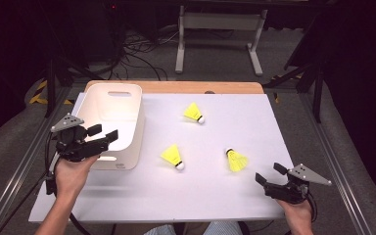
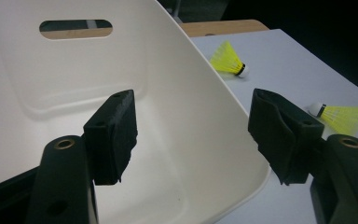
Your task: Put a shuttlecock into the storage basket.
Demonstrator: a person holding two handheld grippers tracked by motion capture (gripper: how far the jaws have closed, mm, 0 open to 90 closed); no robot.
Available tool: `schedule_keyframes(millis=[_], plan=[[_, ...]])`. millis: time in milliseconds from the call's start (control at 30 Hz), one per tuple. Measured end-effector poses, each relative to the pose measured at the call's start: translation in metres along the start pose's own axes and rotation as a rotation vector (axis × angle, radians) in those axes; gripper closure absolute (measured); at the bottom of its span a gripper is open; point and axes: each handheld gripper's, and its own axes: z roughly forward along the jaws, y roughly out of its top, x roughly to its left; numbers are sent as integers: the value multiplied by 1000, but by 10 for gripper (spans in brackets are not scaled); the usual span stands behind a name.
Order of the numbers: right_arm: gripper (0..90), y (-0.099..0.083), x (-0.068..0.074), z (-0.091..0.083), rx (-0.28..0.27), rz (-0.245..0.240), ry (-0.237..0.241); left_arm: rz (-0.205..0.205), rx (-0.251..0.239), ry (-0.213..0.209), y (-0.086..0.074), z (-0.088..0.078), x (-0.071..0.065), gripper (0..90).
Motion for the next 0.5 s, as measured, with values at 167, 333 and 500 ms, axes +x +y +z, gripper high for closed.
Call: schedule_keyframes(millis=[167,333,500], plan=[[122,0,0,0,0,-2,-1,-2,3,-12,1,4,-5,338],[122,0,0,0,2,-3,1,-1,7,-27,2,8,-9,338],[122,0,0,0,1,-3,1,0,9,-41,4,11,-14,337]])
